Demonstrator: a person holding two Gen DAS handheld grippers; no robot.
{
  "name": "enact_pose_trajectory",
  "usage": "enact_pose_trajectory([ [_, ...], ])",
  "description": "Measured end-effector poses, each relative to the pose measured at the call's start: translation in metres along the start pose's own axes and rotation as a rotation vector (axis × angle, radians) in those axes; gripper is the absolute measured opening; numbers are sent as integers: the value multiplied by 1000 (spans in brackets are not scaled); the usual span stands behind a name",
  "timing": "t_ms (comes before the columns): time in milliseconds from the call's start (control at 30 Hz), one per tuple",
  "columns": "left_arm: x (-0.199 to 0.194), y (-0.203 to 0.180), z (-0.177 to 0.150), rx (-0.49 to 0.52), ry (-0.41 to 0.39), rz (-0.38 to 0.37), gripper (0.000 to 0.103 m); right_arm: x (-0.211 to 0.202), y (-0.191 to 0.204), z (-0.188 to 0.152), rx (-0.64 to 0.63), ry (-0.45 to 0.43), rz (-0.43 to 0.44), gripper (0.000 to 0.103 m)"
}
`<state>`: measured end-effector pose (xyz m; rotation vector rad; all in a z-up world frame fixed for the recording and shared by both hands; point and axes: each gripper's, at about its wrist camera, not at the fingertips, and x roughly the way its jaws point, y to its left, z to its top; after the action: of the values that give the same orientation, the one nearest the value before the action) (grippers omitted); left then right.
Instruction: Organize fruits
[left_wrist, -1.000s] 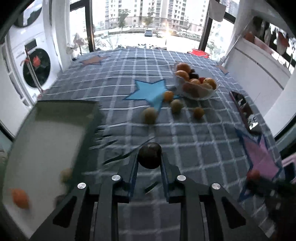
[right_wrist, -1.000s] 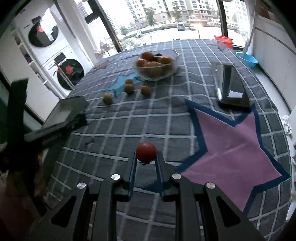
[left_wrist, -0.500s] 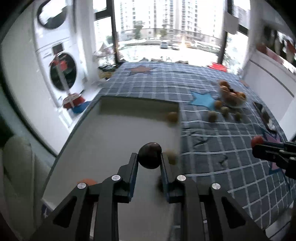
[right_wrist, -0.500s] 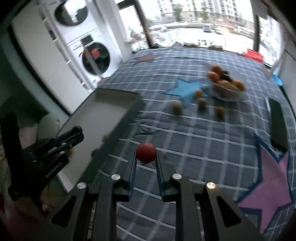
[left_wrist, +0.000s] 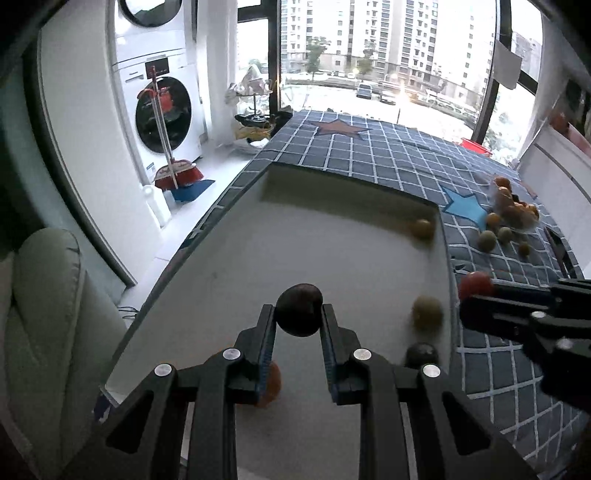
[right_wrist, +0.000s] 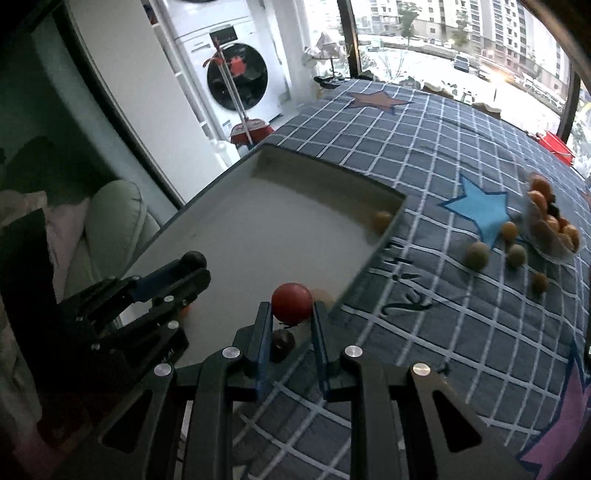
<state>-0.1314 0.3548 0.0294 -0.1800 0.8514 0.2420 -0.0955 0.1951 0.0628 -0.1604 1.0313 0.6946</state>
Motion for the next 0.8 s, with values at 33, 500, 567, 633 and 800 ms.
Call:
enact_pose_trajectory([
  [33,2,1,-1,-5,3,-1,25,4,1,0,0,5,0,24],
  [500,12,1,-4,16,17,28,52,28,15,6,-42,30,-22,76],
  [567,9,3,-4,7,3,67,86,22,11,5,-48,15,-54,82],
  [633,3,5,-5,-14,-10,51,94,15,-4,3,1,9,1,83],
  [800,-11,-11,4,12,7,11,94,-4,-39,-6,89,-4,6,92],
])
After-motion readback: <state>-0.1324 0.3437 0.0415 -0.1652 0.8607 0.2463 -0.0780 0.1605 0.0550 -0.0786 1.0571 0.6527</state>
